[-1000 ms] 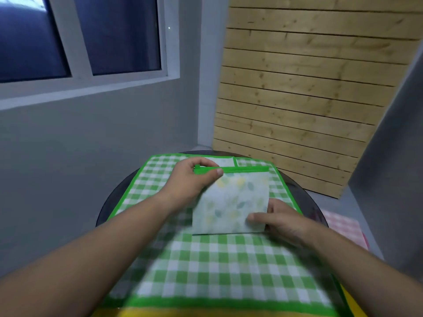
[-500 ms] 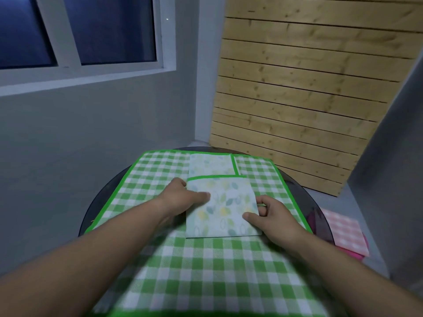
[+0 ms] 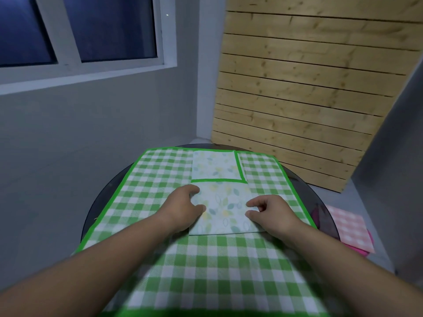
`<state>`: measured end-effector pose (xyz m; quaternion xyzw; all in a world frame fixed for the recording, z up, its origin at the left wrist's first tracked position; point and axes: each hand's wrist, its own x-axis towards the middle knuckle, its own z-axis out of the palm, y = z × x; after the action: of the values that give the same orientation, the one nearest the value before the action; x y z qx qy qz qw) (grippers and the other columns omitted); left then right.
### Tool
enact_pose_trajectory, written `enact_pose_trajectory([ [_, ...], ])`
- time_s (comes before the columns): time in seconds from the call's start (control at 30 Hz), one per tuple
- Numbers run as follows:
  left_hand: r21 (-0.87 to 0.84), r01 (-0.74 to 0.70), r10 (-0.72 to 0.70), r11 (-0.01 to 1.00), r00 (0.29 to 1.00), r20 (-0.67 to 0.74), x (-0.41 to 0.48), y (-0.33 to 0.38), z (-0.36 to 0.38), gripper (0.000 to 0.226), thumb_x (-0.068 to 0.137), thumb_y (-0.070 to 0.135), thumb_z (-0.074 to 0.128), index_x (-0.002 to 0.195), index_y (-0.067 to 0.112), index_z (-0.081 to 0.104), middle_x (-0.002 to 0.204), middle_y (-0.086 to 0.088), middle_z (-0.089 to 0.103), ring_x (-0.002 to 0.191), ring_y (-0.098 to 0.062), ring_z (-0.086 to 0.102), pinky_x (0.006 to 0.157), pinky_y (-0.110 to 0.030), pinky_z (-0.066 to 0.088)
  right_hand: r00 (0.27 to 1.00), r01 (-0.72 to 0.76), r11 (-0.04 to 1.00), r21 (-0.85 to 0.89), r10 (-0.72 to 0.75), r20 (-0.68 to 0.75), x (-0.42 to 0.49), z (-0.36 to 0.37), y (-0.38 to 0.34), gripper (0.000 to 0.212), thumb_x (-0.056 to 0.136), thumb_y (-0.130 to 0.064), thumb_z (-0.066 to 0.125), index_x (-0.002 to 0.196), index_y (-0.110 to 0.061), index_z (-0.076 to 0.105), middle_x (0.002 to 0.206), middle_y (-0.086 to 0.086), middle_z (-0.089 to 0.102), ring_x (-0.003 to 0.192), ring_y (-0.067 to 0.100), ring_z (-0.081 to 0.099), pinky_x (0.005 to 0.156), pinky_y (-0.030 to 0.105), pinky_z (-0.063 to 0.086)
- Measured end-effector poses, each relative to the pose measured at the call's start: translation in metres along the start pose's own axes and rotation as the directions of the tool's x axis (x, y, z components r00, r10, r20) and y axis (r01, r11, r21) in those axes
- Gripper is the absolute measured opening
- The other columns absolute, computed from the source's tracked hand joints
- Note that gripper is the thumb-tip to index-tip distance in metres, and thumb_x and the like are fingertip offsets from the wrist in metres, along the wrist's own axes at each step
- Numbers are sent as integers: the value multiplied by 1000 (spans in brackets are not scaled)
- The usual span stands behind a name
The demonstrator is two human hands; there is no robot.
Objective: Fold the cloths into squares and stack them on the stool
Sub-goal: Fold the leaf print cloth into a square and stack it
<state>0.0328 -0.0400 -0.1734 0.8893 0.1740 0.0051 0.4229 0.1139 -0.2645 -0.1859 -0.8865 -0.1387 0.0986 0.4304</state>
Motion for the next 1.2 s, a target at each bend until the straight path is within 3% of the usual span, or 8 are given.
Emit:
enact_pose_trajectory([
  [0.1,31,-33,32,999,999,37,-2,-2,-1,63,94,28,66,150,14,41,153,0,43,138,-19,44,115,-33,35,999,-32,999,4,32,13,-1,-2,-1,27,86,-15,73,112,-13,70,72,-5,46,63,9,48,64,19,41],
  [0.23,46,-25,21,999,997,73,-2,0,-2,52,98,23,62,145,8,46,129,7,54,117,-14,54,97,-20,39,999,-53,998,16,53,13,-2,-3,-2,27,86,-14,73,113,-11,70,72,-4,45,61,9,48,62,19,40],
  [0.43,193,-41,32,980,998,48,1,-7,11,48,98,36,55,136,6,50,145,-11,43,120,-29,56,105,-43,47,998,-69,995,-67,70,9,-3,0,-6,26,89,-16,69,115,-12,67,78,-5,47,68,9,50,63,21,42],
  [0.63,443,-173,203,880,979,-20,-10,-3,22,57,100,40,44,152,20,30,165,-9,5,150,-29,12,118,-44,27,998,-61,992,-115,62,10,-3,0,-7,28,90,-18,68,117,-11,66,80,-4,49,71,9,51,64,21,41],
  [0.73,569,-313,320,761,943,91,-15,-2,28,59,102,49,30,155,23,26,167,-10,1,154,-25,-1,124,-42,9,998,-60,991,-122,61,7,-3,2,-6,28,90,-18,68,117,-11,65,81,-4,49,72,9,51,67,22,42],
  [0.9,616,-348,235,706,937,260,-9,-14,36,64,102,57,13,158,31,-1,166,-2,-15,151,-18,-20,124,-39,-7,997,-78,990,-119,81,15,-4,2,-8,30,87,-23,71,114,-14,64,85,-3,52,75,13,55,67,26,45],
  [1.07,668,-345,201,659,937,286,-6,-15,38,65,100,60,8,156,32,-10,164,-1,-22,149,-18,-26,123,-42,-11,980,194,882,-430,-197,39,-20,1,-10,35,82,-43,71,113,-31,61,137,-3,36,130,20,35,105,33,34],
  [1.2,686,-341,184,643,938,293,-7,-14,38,67,99,62,7,156,32,-12,164,-1,-23,149,-19,-26,123,-43,-11,935,353,827,-437,-306,178,-30,11,-4,25,85,-52,65,107,-40,63,139,-14,43,136,11,28,109,32,22],
])
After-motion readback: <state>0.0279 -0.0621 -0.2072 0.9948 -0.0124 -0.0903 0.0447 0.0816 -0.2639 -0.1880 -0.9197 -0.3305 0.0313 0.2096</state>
